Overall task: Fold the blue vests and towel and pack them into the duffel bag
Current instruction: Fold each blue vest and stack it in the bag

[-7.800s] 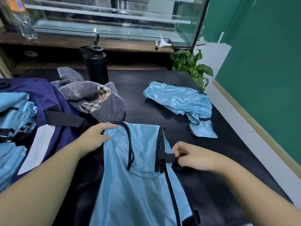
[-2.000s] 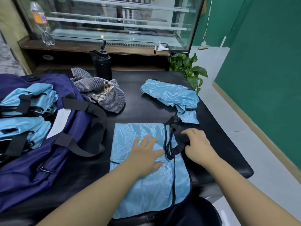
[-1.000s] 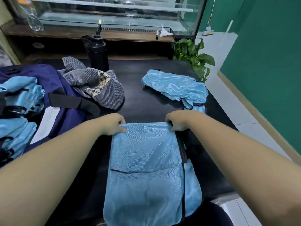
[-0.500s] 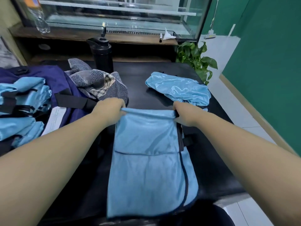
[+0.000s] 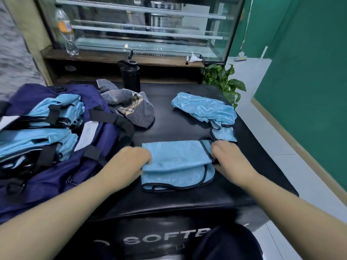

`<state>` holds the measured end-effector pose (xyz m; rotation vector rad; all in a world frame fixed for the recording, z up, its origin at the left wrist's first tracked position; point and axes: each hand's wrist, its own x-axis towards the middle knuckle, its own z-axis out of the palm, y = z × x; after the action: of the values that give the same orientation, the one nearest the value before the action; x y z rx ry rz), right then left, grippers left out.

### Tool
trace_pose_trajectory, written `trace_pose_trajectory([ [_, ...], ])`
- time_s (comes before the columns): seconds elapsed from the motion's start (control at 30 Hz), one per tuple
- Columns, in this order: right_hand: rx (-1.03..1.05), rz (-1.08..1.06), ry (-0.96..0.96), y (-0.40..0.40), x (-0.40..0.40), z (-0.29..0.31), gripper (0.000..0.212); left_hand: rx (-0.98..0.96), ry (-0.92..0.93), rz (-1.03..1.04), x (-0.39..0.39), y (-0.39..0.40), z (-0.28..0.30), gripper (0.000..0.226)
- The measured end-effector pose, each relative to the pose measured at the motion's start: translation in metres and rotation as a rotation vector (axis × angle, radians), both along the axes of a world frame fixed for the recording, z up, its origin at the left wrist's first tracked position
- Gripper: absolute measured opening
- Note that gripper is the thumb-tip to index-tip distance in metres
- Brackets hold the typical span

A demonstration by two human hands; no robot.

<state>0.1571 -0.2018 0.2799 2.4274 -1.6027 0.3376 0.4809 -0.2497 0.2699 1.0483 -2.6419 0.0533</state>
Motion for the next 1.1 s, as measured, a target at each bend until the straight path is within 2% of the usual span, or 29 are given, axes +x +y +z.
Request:
trace_pose_trajectory([
  [0.1,0.032,0.026,0.029,0.023,-0.003,-0.027,0.054,0.028,-0.052,-0.034,0.002,0.016,-0.029,0.019],
  [0.17,0.05,0.024,-0.003,0.032,-0.003,-0.039,0.05,0.039,-0.074,-0.04,0.005,0.021,-0.037,0.022],
  [0.3,0.075,-0.033,-0.072,0.044,0.002,-0.044,0.016,0.101,-0.064,-0.065,0.011,0.025,-0.04,0.025],
  [0.43,0.009,-0.083,-0.115,0.043,0.027,-0.036,0.015,0.186,-0.16,-0.14,0.01,0.015,-0.033,0.024],
  [0.5,-0.046,-0.038,-0.104,0.039,0.044,-0.032,0.021,0.21,-0.141,-0.157,-0.001,0.005,-0.025,0.025],
  [0.57,-0.02,0.063,-0.082,0.034,0.061,-0.035,0.025,0.246,-0.035,-0.077,-0.015,-0.004,-0.023,0.032],
  [0.63,0.113,0.132,-0.095,0.032,0.075,-0.043,0.028,0.249,0.044,0.091,-0.032,-0.013,-0.025,0.034],
  [0.7,0.235,0.109,-0.164,0.033,0.086,-0.054,0.032,0.272,-0.001,0.243,-0.045,-0.023,-0.029,0.036],
  [0.77,0.208,0.051,-0.251,0.038,0.093,-0.067,0.029,0.359,-0.086,0.331,-0.052,-0.032,-0.032,0.039],
  [0.83,0.134,0.015,-0.317,0.043,0.097,-0.077,0.025,0.42,-0.064,0.39,-0.052,-0.041,-0.034,0.038],
  [0.93,0.072,0.011,-0.369,0.044,0.099,-0.082,0.016,0.411,0.054,0.449,-0.046,-0.049,-0.033,0.026],
  [1.03,0.124,0.048,-0.383,0.04,0.093,-0.079,0.014,0.394,0.051,0.469,-0.04,-0.044,-0.029,0.004],
  [1.1,0.143,0.06,-0.405,0.034,0.082,-0.077,0.014,0.391,0.018,0.464,-0.036,-0.037,-0.023,0.006],
])
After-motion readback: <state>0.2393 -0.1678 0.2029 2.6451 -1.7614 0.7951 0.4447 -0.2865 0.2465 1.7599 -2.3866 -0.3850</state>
